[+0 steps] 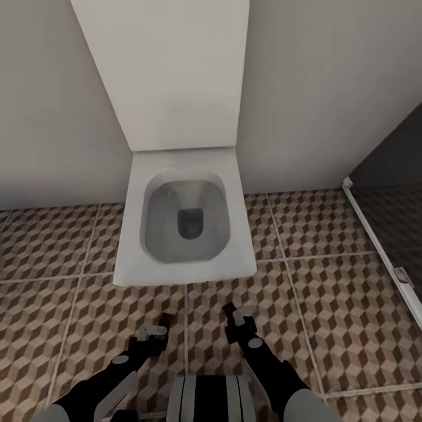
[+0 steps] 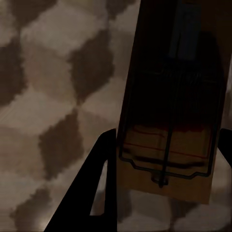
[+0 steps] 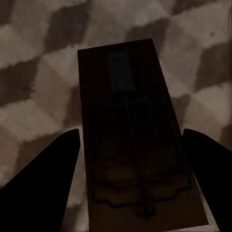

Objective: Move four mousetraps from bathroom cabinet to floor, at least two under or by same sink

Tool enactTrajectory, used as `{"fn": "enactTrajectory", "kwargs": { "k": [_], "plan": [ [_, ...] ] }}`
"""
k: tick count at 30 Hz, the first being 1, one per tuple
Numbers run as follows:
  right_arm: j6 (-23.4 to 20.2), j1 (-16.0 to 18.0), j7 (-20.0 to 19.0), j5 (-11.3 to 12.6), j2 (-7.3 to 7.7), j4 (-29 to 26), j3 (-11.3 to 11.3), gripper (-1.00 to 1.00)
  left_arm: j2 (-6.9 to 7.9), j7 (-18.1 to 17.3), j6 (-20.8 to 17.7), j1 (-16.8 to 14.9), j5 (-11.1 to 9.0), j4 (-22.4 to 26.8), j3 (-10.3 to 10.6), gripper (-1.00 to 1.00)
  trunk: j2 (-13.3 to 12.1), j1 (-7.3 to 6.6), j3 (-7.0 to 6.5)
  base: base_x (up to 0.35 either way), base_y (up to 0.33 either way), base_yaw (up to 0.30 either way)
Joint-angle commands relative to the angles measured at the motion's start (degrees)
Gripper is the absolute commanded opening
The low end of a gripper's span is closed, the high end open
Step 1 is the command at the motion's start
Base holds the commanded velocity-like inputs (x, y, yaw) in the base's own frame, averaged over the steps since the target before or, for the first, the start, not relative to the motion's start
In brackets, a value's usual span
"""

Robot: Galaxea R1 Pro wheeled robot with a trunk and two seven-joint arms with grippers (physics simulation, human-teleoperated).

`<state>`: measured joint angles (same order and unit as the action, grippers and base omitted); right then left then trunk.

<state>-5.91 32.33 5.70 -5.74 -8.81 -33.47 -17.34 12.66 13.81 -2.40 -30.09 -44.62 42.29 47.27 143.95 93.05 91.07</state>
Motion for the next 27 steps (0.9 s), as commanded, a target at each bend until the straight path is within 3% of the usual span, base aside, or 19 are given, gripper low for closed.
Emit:
{"fn": "enactTrajectory", "kwargs": {
  "k": [1,8,27],
  "plan": [
    [-0.5,0.0,0.4,-0.6,0.02,-0.1,-0.2,-1.00,0.08,0.7,-0.2,-0.1,-0.2,0.2,0.4,-1.00,0.0,0.01,0.04,0.214,0.000,0.000],
    [-0.5,0.0,0.4,-0.6,0.02,-0.1,-0.2,-1.00,0.08,0.7,-0.2,-0.1,-0.2,0.2,0.4,-1.00,0.0,0.01,0.04,0.115,0.000,0.000],
    [-0.5,0.0,0.3,-0.6,0.11,0.0,-0.3,-1.00,0.08,0.8,-0.2,-0.1,-0.2,0.6,0.5,-1.00,0.0,0.01,0.04,0.002,0.000,0.000]
  ]
}}
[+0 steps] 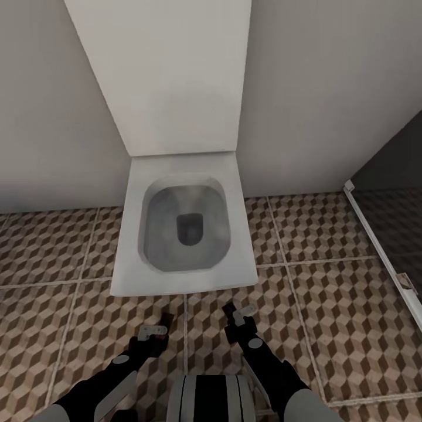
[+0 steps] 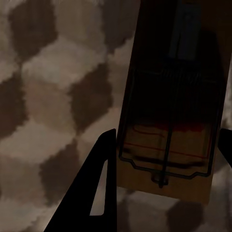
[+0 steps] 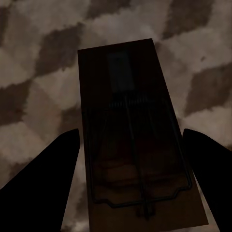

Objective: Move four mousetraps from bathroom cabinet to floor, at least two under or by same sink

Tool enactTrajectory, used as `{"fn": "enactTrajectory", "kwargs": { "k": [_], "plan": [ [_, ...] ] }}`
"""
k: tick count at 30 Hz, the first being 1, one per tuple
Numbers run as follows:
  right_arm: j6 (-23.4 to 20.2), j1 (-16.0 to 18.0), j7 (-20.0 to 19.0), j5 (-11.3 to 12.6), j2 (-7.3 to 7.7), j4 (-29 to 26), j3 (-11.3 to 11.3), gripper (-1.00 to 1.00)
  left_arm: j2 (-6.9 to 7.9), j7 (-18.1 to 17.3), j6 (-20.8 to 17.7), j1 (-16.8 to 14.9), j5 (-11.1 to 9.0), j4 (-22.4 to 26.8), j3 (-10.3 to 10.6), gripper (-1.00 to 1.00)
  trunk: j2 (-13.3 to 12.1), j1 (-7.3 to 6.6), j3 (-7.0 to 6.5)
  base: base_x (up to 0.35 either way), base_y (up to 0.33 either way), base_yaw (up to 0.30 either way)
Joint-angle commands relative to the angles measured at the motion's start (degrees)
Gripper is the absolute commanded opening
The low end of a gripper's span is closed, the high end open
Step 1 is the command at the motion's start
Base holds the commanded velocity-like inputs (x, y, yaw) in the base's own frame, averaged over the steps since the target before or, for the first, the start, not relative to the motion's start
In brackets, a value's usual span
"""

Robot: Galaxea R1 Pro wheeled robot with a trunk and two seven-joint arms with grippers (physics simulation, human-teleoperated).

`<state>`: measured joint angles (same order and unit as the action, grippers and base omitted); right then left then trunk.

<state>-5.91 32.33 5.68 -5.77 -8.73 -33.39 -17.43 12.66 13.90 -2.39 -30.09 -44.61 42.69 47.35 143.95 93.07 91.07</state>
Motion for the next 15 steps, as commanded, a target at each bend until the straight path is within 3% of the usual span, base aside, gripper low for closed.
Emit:
{"fn": "enactTrajectory", "kwargs": {
  "k": [1,15],
  "plan": [
    [-0.5,0.0,0.4,-0.6,0.02,-0.1,-0.2,-1.00,0.08,0.7,-0.2,-0.1,-0.2,0.2,0.4,-1.00,0.0,-0.01,0.03,0.000,0.000,0.000],
    [-0.5,0.0,0.2,-0.6,0.11,-0.1,-0.2,-1.00,0.08,0.7,-0.2,-0.1,-0.2,0.2,0.4,-1.00,0.0,-0.01,0.03,0.000,0.000,0.000]
  ]
}}
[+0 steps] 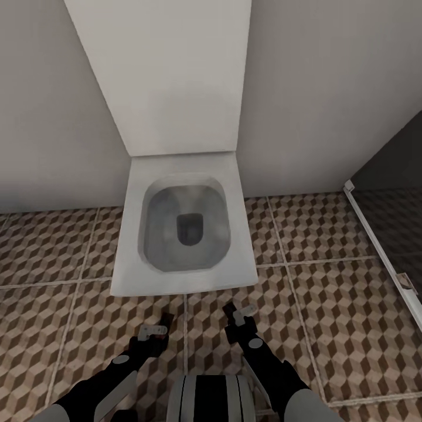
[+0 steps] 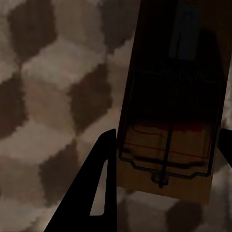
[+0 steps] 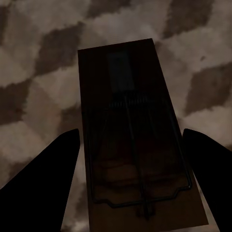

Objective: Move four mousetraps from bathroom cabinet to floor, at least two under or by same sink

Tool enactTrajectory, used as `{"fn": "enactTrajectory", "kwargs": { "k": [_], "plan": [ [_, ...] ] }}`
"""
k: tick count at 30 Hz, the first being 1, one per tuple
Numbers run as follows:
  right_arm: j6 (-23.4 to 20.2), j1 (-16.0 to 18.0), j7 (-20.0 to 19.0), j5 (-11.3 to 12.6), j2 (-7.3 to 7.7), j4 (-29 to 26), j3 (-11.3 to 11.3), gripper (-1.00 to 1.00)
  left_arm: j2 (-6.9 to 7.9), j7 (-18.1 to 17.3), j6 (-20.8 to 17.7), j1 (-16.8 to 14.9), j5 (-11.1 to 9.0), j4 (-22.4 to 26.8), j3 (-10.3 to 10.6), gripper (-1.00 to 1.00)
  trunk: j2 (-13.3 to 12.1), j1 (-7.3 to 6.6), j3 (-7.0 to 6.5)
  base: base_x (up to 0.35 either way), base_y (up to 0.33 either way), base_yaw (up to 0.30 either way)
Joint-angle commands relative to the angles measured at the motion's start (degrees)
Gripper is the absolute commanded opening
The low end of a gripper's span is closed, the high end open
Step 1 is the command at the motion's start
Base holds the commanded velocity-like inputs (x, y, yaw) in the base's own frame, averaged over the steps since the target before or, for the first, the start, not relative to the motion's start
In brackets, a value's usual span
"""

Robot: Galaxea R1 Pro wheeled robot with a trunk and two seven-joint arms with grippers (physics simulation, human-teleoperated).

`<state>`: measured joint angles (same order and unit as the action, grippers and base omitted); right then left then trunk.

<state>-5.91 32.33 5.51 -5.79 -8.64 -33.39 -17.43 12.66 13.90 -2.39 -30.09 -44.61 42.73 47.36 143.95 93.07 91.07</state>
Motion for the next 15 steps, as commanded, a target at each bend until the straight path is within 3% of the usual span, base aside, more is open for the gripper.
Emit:
{"fn": "enactTrajectory", "kwargs": {
  "k": [1,7,15],
  "plan": [
    [-0.5,0.0,0.1,-0.6,0.03,-0.1,-0.2,-1.00,0.08,0.7,-0.2,-0.1,-0.2,0.2,0.4,-1.00,0.0,-0.01,0.03,0.000,0.000,0.000],
    [-0.5,0.0,-1.0,-0.6,0.04,-0.1,-0.2,-1.00,0.08,0.7,-0.2,-0.1,-0.2,0.2,0.3,-1.00,0.0,-0.01,0.03,0.000,0.000,0.000],
    [-0.5,0.0,-1.2,-0.6,0.04,-0.1,-0.2,-1.00,0.08,0.7,-0.2,-0.1,-0.2,0.2,0.3,-1.00,0.1,0.20,1.81,0.000,0.000,0.000]
  ]
}}
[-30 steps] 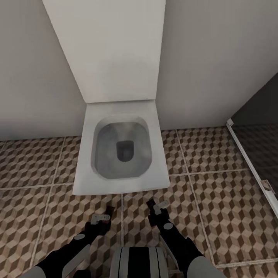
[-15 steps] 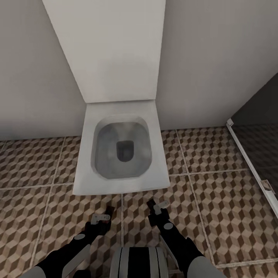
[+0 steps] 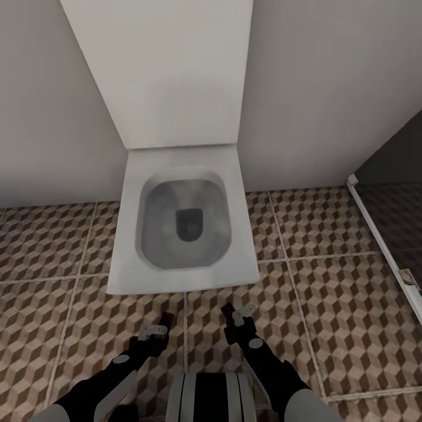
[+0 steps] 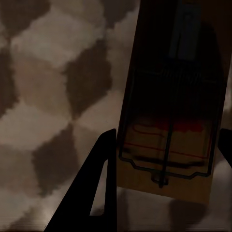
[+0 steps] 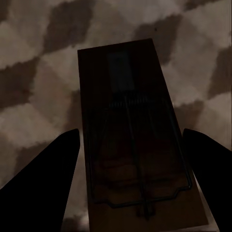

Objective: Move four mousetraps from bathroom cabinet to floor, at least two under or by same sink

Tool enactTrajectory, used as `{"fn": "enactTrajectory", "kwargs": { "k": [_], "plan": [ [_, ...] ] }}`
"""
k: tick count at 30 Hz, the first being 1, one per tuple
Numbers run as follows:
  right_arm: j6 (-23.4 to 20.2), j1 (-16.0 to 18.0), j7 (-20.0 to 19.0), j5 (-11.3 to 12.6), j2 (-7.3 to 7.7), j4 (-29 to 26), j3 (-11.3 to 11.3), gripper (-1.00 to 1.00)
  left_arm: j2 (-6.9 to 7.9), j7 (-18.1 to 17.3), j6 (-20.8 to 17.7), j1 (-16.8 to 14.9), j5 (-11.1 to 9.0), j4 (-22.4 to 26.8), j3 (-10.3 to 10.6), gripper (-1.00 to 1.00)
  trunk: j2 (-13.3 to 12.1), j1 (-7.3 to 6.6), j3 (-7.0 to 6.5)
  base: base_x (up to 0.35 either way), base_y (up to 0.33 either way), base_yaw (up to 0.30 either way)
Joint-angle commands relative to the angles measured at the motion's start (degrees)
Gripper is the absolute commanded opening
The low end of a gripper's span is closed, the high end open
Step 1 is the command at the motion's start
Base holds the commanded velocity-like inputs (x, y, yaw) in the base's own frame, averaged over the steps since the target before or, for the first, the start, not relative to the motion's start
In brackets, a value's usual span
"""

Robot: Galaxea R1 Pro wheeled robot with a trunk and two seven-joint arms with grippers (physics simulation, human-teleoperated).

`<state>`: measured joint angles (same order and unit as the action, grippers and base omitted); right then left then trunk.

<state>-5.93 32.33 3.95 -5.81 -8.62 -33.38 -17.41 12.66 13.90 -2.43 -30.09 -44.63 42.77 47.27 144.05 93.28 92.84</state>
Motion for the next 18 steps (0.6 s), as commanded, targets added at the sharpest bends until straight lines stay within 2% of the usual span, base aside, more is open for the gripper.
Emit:
{"fn": "enactTrajectory", "kwargs": {
  "k": [1,14,15,18],
  "plan": [
    [-0.5,0.0,0.4,-0.6,0.02,-0.1,-0.2,-1.00,0.08,0.7,-0.1,-0.1,-0.2,0.2,0.4,-1.00,0.0,0.01,0.26,0.000,0.000,0.000],
    [-0.5,0.0,0.4,-0.6,0.05,-0.1,-0.2,-1.00,0.09,0.7,-0.1,-0.1,-0.2,0.1,0.3,-1.00,0.0,0.01,0.26,0.000,0.000,0.000],
    [-0.5,0.0,0.4,-0.6,0.06,-0.1,-0.2,1.00,0.09,0.8,-0.1,-0.1,-0.2,0.1,0.3,-1.00,0.0,0.01,0.26,0.000,0.000,0.000],
    [-0.5,0.0,0.4,-0.6,0.09,-0.1,-0.2,1.00,0.08,0.8,-0.1,-0.1,-0.2,0.1,0.3,-1.00,0.0,0.01,0.26,0.000,0.000,0.000]
  ]
}}
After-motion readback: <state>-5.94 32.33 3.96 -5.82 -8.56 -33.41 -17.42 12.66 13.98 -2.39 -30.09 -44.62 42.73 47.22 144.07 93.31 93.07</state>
